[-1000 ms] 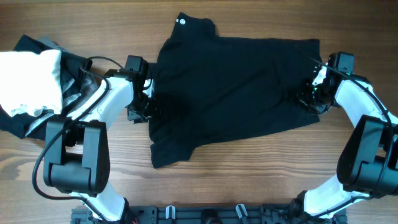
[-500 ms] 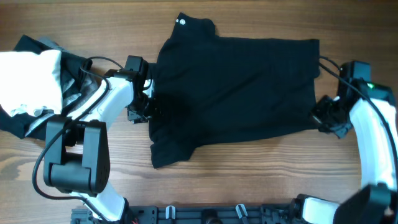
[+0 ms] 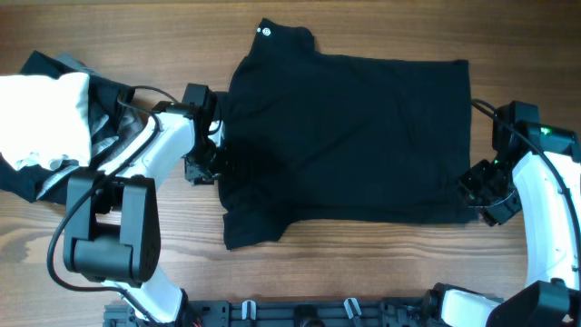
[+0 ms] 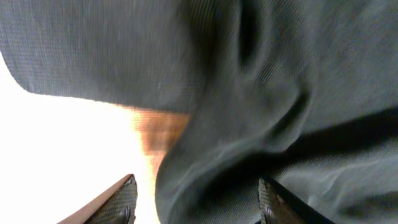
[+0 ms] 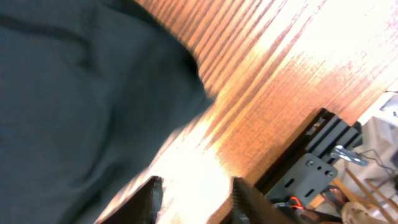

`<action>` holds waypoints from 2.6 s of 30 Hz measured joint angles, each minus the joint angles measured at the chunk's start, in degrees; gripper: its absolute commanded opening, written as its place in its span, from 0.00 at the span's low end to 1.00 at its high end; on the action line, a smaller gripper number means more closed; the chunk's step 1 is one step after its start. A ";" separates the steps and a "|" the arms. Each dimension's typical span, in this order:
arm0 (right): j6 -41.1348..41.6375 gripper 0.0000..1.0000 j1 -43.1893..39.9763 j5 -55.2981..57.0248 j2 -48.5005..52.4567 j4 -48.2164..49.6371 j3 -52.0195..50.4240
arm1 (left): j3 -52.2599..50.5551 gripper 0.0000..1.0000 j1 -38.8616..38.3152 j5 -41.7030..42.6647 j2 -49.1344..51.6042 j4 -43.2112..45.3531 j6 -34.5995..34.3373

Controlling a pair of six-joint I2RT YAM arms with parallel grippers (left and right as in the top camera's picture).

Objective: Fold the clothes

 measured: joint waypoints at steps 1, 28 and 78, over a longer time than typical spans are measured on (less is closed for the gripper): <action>0.02 0.47 0.00 0.04 0.00 -0.09 0.00 | 0.00 0.62 0.00 0.00 0.00 -1.05 0.02; -33.05 0.47 0.00 -31.89 0.00 23.69 0.00 | 4.96 0.23 0.02 -2.21 0.26 14.82 0.85; -21.09 0.39 1.88 -23.04 9.84 23.28 -9.07 | 12.46 0.53 8.04 -0.59 -18.47 -19.98 -2.95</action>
